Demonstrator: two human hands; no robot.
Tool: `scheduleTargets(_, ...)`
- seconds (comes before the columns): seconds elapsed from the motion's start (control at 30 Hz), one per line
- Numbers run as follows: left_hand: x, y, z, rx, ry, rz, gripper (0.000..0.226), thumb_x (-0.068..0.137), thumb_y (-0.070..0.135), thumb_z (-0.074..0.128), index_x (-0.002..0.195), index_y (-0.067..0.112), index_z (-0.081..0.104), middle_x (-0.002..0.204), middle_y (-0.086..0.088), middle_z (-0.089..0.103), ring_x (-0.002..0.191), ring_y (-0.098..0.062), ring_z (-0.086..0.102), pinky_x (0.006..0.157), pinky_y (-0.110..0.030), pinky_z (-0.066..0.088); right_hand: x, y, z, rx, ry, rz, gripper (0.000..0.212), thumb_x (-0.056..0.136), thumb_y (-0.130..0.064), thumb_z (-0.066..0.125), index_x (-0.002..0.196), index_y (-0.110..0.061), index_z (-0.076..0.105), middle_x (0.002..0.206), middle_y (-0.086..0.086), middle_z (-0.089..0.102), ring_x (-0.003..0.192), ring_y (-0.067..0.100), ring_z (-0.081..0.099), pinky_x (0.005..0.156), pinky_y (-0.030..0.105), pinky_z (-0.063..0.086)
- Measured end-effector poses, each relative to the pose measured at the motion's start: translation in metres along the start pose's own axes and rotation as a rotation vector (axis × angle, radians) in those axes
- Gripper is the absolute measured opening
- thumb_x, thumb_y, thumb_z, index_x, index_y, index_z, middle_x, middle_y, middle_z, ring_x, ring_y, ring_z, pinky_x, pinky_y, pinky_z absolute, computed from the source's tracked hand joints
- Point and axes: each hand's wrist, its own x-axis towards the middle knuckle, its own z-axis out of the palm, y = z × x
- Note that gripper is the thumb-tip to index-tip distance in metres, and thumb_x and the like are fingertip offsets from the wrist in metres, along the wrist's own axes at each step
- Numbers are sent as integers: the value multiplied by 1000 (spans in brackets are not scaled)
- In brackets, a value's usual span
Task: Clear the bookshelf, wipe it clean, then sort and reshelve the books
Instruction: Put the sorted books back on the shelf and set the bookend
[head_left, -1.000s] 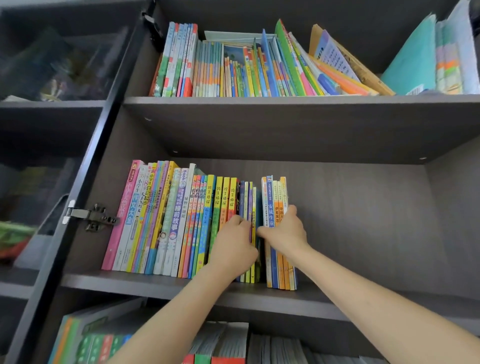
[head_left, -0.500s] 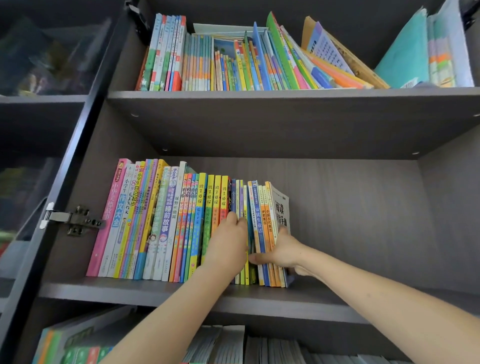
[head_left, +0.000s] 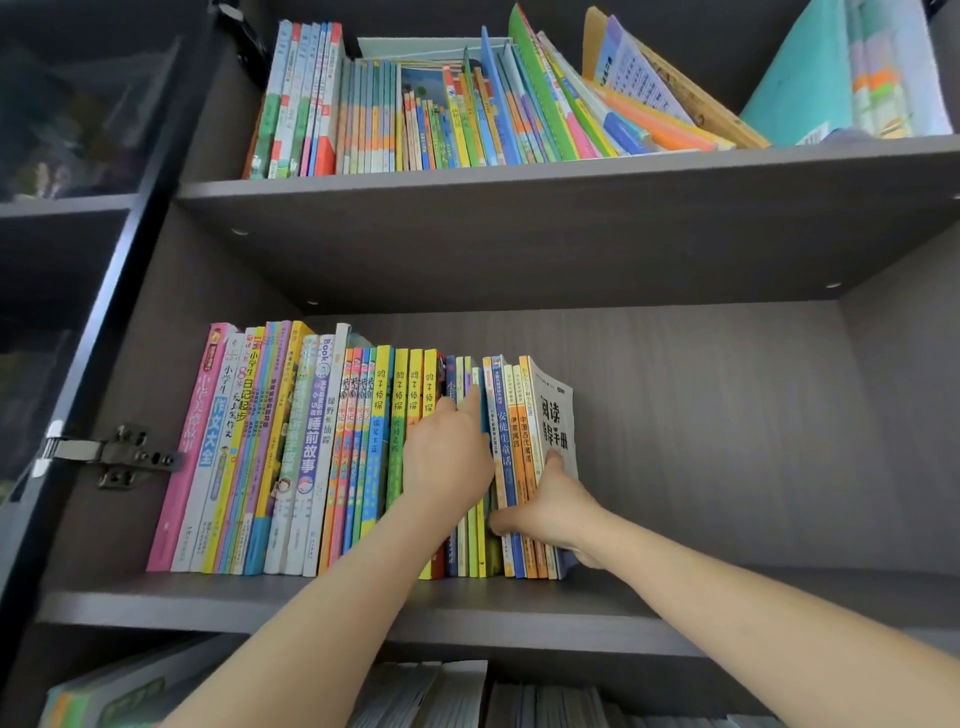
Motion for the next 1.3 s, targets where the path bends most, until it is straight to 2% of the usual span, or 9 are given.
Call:
scheduleTargets(0.13,17,7,-7,-10,-15,-70,64,93,15,54,150,26,26,91,1,52,68,-11,50,46,-19,31,0,0,-6,50,-27,14,108,71,-25,81,148,-24,6,136,5,46,122,24,50,99,42,49)
scheduleTargets(0.23,20,12,-6,-144,-24,-161,67,89,5,53,148,29,31,82,4,58,62,-10,51,43,-19,32,1,1,-10,65,-50,15,106,70,-23,82,146,-24,7,134,6,47,120,24,51,98,43,49)
scheduleTargets(0.33,22,13,-10,-326,11,-246,56,87,1,52,139,24,48,93,2,69,69,-11,59,48,-21,43,2,1,-10,57,-63,23,108,69,-25,82,145,-26,6,133,7,48,118,25,53,96,44,51)
scheduleTargets(0.5,12,7,-20,-369,7,-325,29,85,-2,51,94,18,71,88,1,68,83,-21,64,71,-32,55,2,0,-11,46,-69,23,105,70,-25,82,145,-23,8,128,6,49,116,24,54,94,43,52)
scheduleTargets(0.63,-11,5,-14,-368,20,-322,32,89,-1,52,115,8,67,110,-6,68,98,-20,63,73,-24,47,1,-2,-11,43,-69,24,103,71,-24,81,144,-21,8,126,6,50,114,25,54,94,42,51)
scheduleTargets(0.87,-22,5,-13,-488,-64,-370,34,84,-5,55,115,5,65,105,-8,69,96,-20,64,83,-32,55,-2,-5,-11,47,-62,37,108,71,-24,82,146,-21,5,128,8,50,115,26,53,95,43,51)
scheduleTargets(1.0,-32,14,-10,-417,-91,-332,30,85,-2,56,110,10,66,101,-5,68,88,-15,62,70,-20,46,-3,-6,-10,65,-69,34,105,70,-23,81,145,-20,7,124,9,52,112,26,56,93,43,52)
scheduleTargets(1.13,-39,31,-2,-328,-164,-337,26,84,-3,53,74,20,48,76,2,51,63,-8,45,54,-16,35,-6,-6,-10,75,-69,25,95,78,-23,76,144,-16,7,123,8,53,107,24,57,87,37,53)
scheduleTargets(1.3,-38,40,-3,-220,-100,-283,21,83,-2,58,101,9,59,102,-7,61,78,-15,51,54,-15,38,-6,-8,-12,44,-69,27,88,84,-23,70,144,-15,6,122,9,54,104,23,60,87,37,54)
